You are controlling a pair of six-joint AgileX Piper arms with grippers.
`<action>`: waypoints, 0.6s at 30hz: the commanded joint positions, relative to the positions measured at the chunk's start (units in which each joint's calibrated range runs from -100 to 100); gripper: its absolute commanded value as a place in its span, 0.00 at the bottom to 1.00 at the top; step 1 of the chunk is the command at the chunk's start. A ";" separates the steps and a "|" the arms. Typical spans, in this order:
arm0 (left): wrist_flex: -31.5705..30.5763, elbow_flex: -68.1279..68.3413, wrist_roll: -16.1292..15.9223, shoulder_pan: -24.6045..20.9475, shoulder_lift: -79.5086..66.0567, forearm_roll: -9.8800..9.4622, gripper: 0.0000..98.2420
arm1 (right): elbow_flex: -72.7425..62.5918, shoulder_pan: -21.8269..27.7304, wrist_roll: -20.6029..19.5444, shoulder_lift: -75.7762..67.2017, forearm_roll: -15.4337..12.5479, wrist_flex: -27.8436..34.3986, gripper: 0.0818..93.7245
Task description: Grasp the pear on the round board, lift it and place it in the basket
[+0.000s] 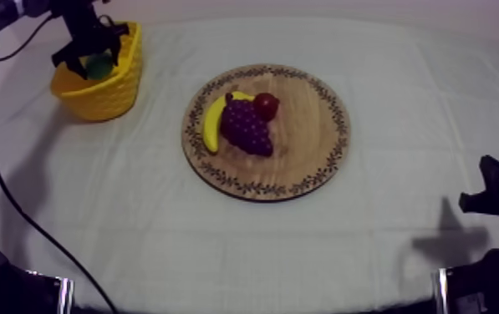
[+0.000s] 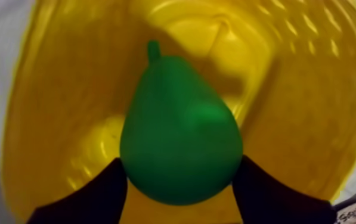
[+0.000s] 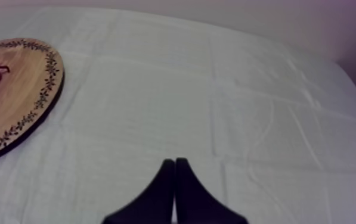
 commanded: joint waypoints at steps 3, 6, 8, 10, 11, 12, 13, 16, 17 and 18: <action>-2.25 -0.08 -0.14 -0.62 0.32 1.26 0.74 | 0.03 -0.03 0.03 0.01 0.00 0.00 0.00; -4.45 1.20 -0.27 -1.03 -0.72 1.95 0.77 | 0.03 -0.03 0.03 0.01 0.00 0.00 0.00; -5.77 2.69 -0.58 -1.22 -1.96 2.19 0.72 | 0.03 -0.03 0.03 0.01 0.00 0.00 0.00; -7.27 4.81 -1.08 -1.37 -3.89 2.36 0.56 | 0.03 -0.03 0.01 0.01 0.00 0.00 0.00; -8.36 6.26 -1.44 -1.46 -5.24 2.53 0.45 | 0.03 -0.03 0.00 0.01 0.00 0.00 0.00; -9.60 7.98 -1.83 -1.59 -6.84 2.77 0.33 | 0.03 -0.03 0.00 0.01 0.00 0.00 0.00; -10.84 9.89 -2.17 -1.73 -8.63 3.00 0.24 | 0.03 -0.03 -0.01 0.01 0.00 0.00 0.00; -14.41 16.30 -2.90 -1.89 -15.05 3.41 0.10 | 0.03 -0.03 0.00 0.01 0.00 0.00 0.00; -15.66 18.72 -3.13 -1.85 -17.51 3.47 0.08 | 0.03 -0.03 -0.01 0.01 0.00 0.00 0.00; -16.95 21.23 -3.38 -1.73 -20.07 3.52 0.06 | 0.03 -0.03 -0.01 0.01 0.00 0.00 0.00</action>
